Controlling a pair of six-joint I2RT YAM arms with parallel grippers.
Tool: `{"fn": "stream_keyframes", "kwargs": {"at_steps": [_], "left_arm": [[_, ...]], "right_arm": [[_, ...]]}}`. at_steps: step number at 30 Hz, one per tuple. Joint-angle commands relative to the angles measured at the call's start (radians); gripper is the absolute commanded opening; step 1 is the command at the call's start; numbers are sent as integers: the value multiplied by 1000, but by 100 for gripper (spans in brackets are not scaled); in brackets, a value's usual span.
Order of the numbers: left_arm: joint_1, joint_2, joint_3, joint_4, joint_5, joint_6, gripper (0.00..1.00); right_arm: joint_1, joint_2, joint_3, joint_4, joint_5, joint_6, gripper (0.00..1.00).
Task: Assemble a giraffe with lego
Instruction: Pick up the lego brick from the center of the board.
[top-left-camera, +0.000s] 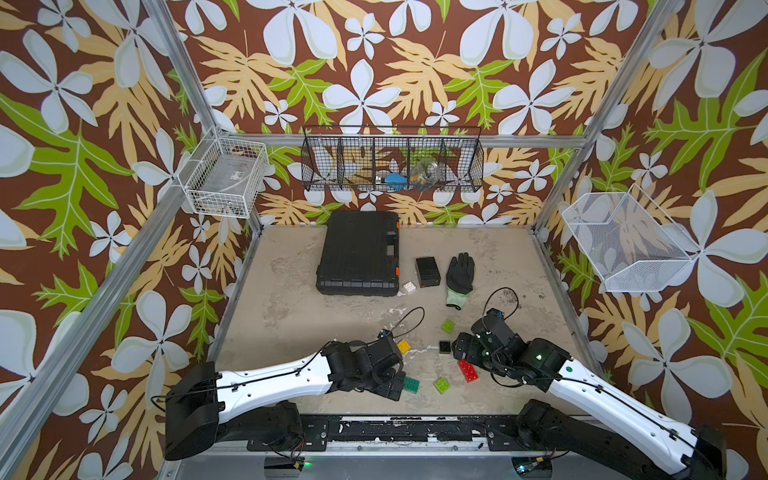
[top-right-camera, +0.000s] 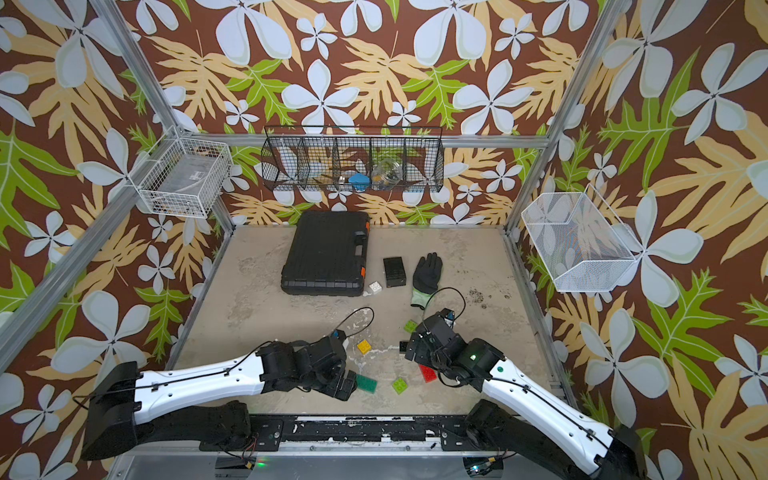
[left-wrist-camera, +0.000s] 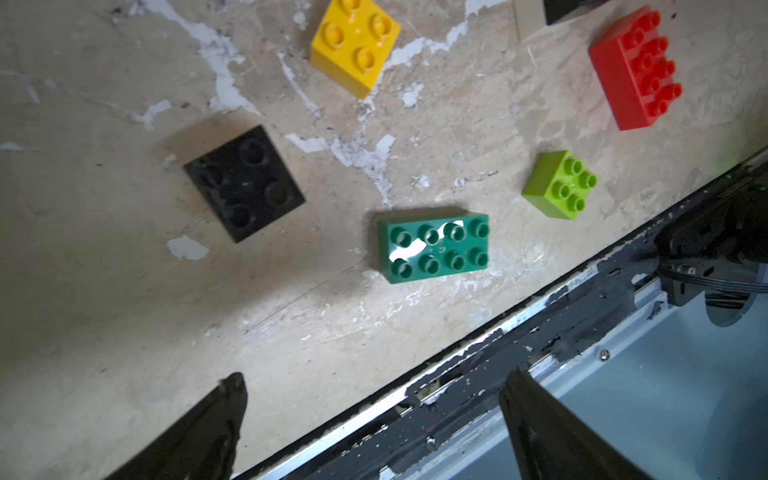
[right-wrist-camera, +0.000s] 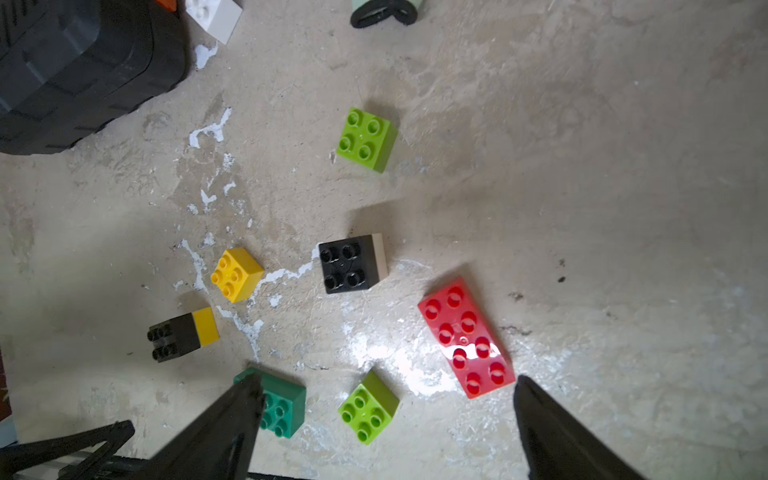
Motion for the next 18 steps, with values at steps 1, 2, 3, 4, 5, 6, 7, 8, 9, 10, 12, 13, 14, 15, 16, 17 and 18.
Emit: {"fn": "stream_keyframes", "kwargs": {"at_steps": [1,2,3,4,5,6,7,8,9,10,12,13,14,15,16,17,18], "left_arm": [[-59,81,65,33,-72,-61,99],[-73,111,87,30,-81,-65,99],[-82,139,106,27,-89,-71,99],[-86,161,118,30,-91,-76,99],[-90,182,128,31,-93,-81,99],[-93,201,139,32,-95,-83,99],[-97,219,147,30,-99,-87,99],[-100,239,154,30,-101,-93,98],[-104,261,162,32,-103,-102,98],[-108,283,171,33,-106,-106,98],[-114,334,196,32,-117,-109,98],[-116,357,210,30,-121,-109,98],[-116,380,223,25,-127,-111,98],[-116,403,234,19,-136,-114,98],[-116,420,243,11,-145,-117,97],[-116,437,254,2,-156,-121,98],[-115,451,262,-7,-163,-124,97]], "right_arm": [[-44,-34,-30,25,-85,-89,96],[-58,-46,-38,27,-96,-100,96],[-76,-61,-48,29,-111,-116,96],[-95,-70,-52,31,-123,-136,96],[-118,-80,-56,33,-139,-156,96],[-146,-85,-58,33,-158,-181,96],[-170,-86,-58,33,-174,-207,96],[-193,-86,-57,30,-189,-232,97],[-218,-86,-52,26,-202,-261,97],[-235,-86,-47,21,-210,-283,97],[-265,-86,-37,8,-228,-322,97],[-273,-86,-34,5,-235,-334,97],[-282,-86,-31,0,-238,-346,97],[-290,-89,-31,-1,-244,-356,97],[-297,-89,-31,-2,-251,-368,97],[-305,-90,-30,-3,-260,-377,97],[-314,-88,-28,-4,-270,-388,97]]}}
